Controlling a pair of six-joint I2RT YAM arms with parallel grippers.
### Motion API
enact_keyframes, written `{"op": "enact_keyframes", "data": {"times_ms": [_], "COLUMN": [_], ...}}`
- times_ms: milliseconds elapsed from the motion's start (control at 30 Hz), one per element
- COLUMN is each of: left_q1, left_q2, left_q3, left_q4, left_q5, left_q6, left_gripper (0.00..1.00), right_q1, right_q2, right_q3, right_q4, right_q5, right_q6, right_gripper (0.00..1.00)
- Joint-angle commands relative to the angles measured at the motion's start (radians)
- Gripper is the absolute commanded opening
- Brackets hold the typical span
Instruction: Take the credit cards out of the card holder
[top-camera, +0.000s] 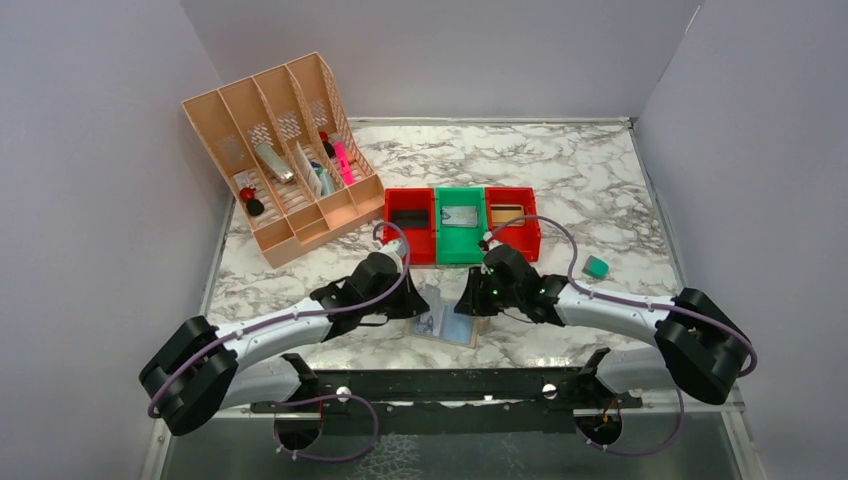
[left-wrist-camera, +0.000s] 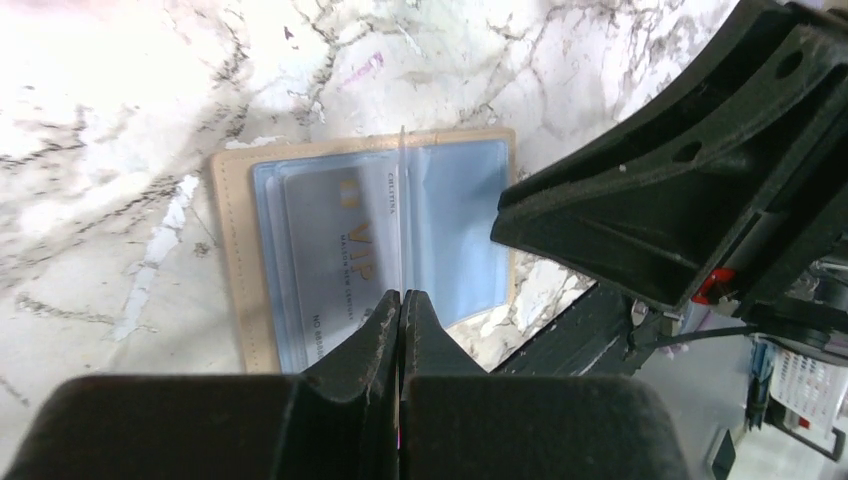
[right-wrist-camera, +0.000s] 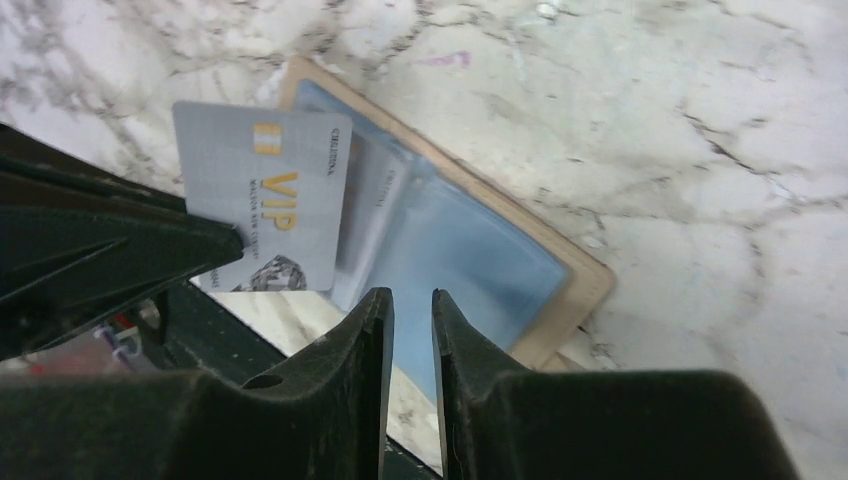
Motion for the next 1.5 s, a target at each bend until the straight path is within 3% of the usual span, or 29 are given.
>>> {"op": "enact_keyframes", "data": {"times_ms": [0, 333, 633, 867, 1133, 1367, 1467], "left_q1": [0.002, 0.005, 0.006, 0.006, 0.014, 0.065, 0.092], "left_q2": [-0.078, -0.174, -0.159, -0.129, -0.183, -0.18, -0.194], "left_q3": [0.027, -0.001, 0.005, 0.017, -0.005, 0.022, 0.016], "left_q4": [-0.089, -0.157, -0.15, -0.14, -0.023, 0.009, 0.022], "left_q5": [-0.112, -0.174, -0.174, -0.15, -0.076, 0.009, 0.053], "left_q6": [0.02, 0.024, 0.031, 0.036, -0.009, 0.003, 0.004], "left_gripper": [0.0, 0.0, 0.0, 0.0, 0.0, 0.0, 0.0], "right_q1": [-0.001, -0.001, -0.001, -0.001, -0.001, -0.001, -0.001], "right_q2": [-0.001, 0.186, 0.153, 0.186, 0.003, -0.117, -0.247], "right_q3": [0.018, 0.058, 0.014, 0.109, 0.016, -0.047, -0.166], "right_q4": [0.122, 0.263, 0.067, -0.092, 0.145, 0.204, 0.33], "right_q5": [-0.126, -0.323, -0.102, 0.012, -0.083, 0.085, 0.173], "right_q6": [-0.007, 0.025, 0.032, -0.048, -0.069, 0.007, 0.038], "right_gripper": [0.26, 0.27, 0.27, 0.27, 0.3, 0.31, 0.46]}}
